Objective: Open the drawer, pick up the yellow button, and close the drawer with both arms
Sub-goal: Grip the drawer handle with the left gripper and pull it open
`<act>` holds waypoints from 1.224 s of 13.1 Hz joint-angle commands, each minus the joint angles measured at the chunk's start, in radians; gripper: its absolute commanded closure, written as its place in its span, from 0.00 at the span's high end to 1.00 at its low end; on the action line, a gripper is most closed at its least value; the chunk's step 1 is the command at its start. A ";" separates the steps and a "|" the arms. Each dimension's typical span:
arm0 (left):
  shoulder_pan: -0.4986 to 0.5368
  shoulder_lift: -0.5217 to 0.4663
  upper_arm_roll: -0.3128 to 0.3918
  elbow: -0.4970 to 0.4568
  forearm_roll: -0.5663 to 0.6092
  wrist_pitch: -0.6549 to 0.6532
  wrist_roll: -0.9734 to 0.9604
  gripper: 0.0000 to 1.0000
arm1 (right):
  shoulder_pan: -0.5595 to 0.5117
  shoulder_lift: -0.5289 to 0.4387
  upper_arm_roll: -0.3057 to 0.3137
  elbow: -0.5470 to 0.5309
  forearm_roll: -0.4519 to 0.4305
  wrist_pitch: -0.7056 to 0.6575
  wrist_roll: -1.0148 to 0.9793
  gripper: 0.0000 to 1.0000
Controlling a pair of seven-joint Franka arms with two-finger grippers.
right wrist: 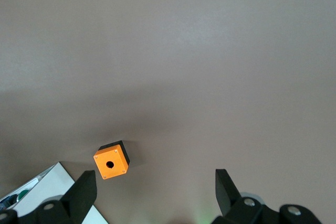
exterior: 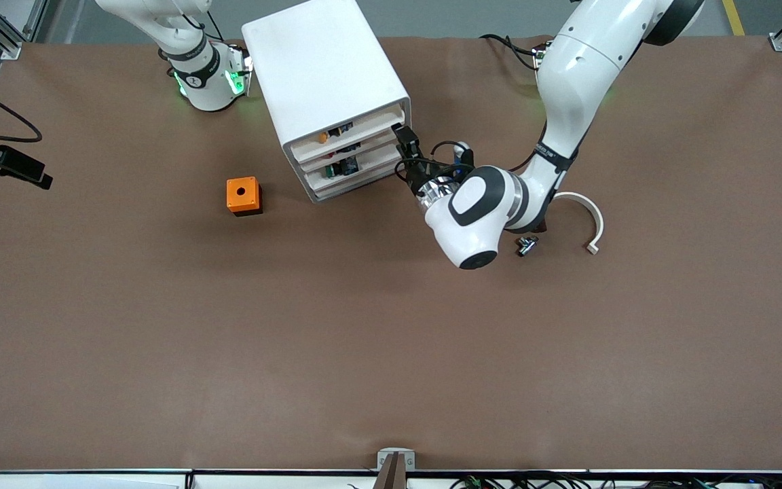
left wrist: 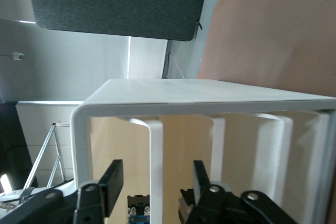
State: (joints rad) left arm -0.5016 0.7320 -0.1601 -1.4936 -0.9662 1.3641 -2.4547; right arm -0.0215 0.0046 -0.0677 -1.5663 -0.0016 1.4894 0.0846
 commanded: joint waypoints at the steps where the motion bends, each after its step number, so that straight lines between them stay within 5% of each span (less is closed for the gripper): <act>1: -0.037 0.026 0.004 0.024 -0.036 -0.010 -0.026 0.56 | -0.028 -0.006 0.013 -0.011 -0.011 -0.014 0.012 1.00; 4: -0.061 0.027 0.005 0.024 -0.032 0.047 -0.027 0.37 | -0.032 -0.008 0.013 -0.014 -0.011 -0.014 0.012 1.00; 7: -0.049 0.026 0.013 0.026 -0.034 0.047 -0.020 0.01 | -0.032 -0.006 0.013 -0.014 -0.011 -0.012 0.012 1.00; 16: 0.103 0.063 0.086 0.156 -0.031 0.091 0.126 0.02 | 0.153 0.008 0.020 -0.034 0.072 0.003 0.614 1.00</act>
State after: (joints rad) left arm -0.4125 0.7666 -0.0714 -1.3815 -0.9903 1.4221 -2.3707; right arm 0.0869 0.0094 -0.0441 -1.5969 0.0318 1.4788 0.5733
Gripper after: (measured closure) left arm 0.859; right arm 0.000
